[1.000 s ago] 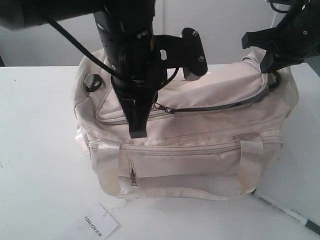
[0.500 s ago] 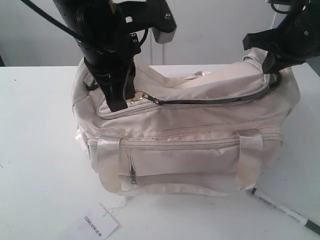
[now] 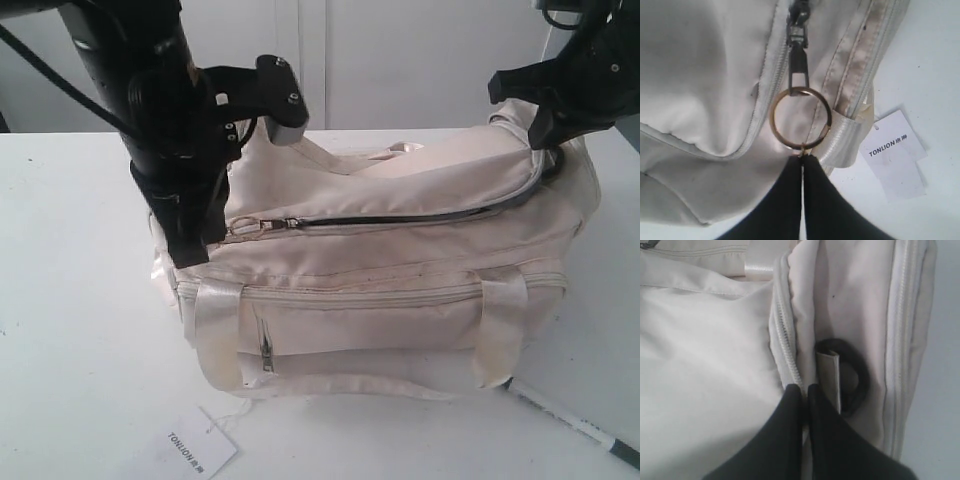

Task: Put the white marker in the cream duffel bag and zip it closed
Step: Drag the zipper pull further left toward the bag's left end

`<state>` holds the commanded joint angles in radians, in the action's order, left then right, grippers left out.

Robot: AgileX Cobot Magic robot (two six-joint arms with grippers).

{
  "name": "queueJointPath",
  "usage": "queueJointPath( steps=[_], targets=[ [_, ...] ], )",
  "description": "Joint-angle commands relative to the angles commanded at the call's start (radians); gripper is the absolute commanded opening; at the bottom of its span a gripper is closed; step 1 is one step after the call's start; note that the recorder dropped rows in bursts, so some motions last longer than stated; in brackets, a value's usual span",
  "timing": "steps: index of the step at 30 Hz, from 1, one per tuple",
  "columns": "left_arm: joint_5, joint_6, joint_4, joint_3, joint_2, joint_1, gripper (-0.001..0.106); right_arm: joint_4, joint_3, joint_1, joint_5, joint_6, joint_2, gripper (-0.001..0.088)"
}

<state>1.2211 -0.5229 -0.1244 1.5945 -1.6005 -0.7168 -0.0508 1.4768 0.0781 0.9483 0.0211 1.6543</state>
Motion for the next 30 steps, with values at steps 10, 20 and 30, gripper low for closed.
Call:
queueJointPath(
  steps=[10,20,30],
  targets=[
    [0.000,0.000,0.025,-0.002,0.054,0.048,0.000,-0.001,0.000,0.000,0.000,-0.002,0.000,0.0000],
    [0.000,0.000,0.050,-0.002,0.071,0.048,0.000,-0.001,0.000,0.000,0.014,-0.076,-0.005,0.0239],
    [-0.028,0.000,0.079,-0.002,0.071,0.048,0.000,-0.057,0.000,0.002,0.024,0.026,-0.110,0.0380]
  ],
)
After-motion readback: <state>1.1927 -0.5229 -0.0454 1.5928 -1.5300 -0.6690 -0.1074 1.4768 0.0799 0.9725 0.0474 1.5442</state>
